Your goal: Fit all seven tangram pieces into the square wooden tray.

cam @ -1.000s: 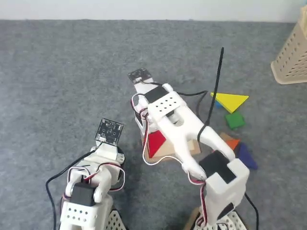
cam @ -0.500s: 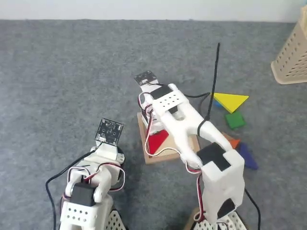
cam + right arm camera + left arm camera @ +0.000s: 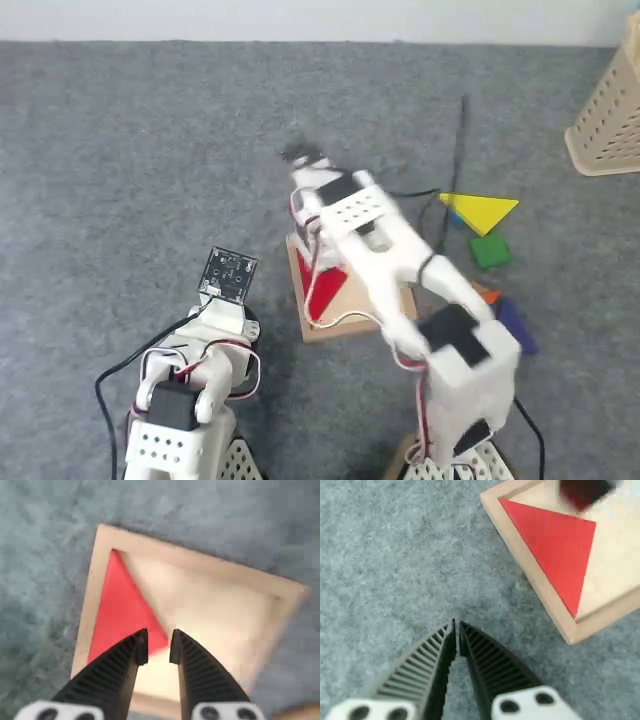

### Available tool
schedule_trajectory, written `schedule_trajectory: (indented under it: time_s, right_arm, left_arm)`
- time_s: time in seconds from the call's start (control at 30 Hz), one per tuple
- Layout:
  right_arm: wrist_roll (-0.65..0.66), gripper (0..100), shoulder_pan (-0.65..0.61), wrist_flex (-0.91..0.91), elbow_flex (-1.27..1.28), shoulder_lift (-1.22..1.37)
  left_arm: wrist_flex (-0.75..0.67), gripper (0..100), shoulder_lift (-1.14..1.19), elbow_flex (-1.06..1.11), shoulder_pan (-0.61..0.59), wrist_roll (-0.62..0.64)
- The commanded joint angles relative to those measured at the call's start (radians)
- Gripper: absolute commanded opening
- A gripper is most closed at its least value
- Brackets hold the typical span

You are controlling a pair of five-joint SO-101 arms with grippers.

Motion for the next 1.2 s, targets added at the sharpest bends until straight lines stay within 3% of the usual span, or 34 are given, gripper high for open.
schedule_trajectory:
  time_s: [0.0, 0.13, 0.4, 0.57, 0.73, 1.17]
  right_arm:
    - [0.011, 7.8, 0.107, 0.094, -0.029, -0.255]
    - [0.041, 7.8, 0.303, 0.163, -0.028, -0.42]
    - [0.411, 10.9, 0.559, 0.166, -0.034, -0.311]
    - [0.733, 30.1, 0.568, 0.113, -0.034, -0.177]
    - [1.01, 38.3, 0.568, 0.079, -0.029, -0.147]
    - [1.201, 38.7, 0.602, -0.088, -0.051, 0.073]
  left_arm:
    - [0.006, 1, -0.02, -0.018, -0.006, 0.009]
    - [0.006, 1, -0.02, -0.018, -0.006, 0.009]
    - [0.006, 1, -0.02, -0.018, -0.006, 0.009]
    - [0.006, 1, -0.02, -0.018, -0.006, 0.009]
    - [0.006, 1, -0.02, -0.018, -0.006, 0.009]
    - [0.006, 1, -0.02, -0.018, -0.006, 0.009]
